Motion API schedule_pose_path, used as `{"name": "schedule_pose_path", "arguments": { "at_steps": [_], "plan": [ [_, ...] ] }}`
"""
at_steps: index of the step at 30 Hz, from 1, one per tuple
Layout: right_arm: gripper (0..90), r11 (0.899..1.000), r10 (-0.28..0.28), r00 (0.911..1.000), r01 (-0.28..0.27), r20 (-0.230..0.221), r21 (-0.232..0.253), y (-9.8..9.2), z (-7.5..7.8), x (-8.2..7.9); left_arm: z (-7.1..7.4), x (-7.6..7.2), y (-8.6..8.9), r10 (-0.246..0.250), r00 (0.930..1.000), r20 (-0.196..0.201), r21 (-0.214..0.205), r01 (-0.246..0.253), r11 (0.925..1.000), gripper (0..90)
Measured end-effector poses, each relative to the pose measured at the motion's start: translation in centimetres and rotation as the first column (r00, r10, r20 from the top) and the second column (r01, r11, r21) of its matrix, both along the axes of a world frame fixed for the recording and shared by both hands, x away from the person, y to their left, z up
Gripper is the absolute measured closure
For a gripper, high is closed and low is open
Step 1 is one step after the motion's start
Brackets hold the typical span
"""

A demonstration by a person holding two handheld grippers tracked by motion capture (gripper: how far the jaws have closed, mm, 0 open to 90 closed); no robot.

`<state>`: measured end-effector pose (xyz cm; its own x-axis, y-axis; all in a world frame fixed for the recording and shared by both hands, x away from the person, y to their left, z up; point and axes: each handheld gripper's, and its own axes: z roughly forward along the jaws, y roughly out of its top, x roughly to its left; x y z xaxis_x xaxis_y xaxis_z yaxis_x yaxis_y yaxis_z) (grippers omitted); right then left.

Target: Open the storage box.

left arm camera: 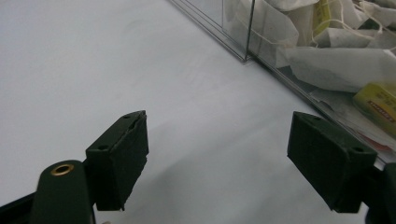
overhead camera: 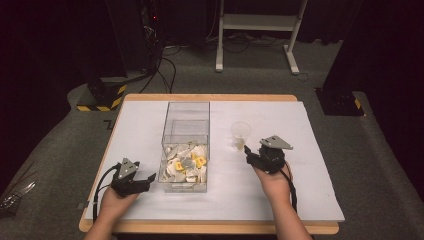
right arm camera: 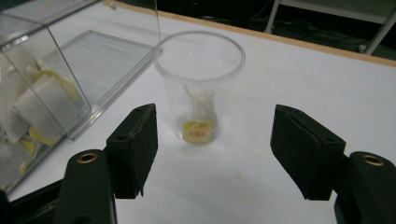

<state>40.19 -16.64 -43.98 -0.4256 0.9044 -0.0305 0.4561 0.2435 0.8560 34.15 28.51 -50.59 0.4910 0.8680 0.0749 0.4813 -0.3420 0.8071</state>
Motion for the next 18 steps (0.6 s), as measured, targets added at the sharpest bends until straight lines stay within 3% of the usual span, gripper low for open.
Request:
{"name": "schedule_pose_path", "arguments": {
  "at_steps": [3,12,18],
  "plan": [
    [32.1,1.000,-0.005,0.9997,0.005,-0.026,-0.004,-0.3,-1.0,-0.6,0.0,0.1,0.0,-0.004,0.9999,-0.011,-0.006,0.004,1.0000,21.6],
    [32.9,0.999,-0.031,0.9942,0.029,-0.103,-0.022,-1.5,-4.4,-2.3,0.0,-0.2,0.1,-0.012,0.9999,0.012,-0.020,0.012,0.9997,21.6],
    [33.6,0.999,-0.017,0.9883,0.011,-0.152,-0.047,-2.0,-5.5,-3.7,0.1,-0.2,0.1,-0.017,0.9998,0.012,-0.013,0.017,0.9998,21.6]
  ]
}}
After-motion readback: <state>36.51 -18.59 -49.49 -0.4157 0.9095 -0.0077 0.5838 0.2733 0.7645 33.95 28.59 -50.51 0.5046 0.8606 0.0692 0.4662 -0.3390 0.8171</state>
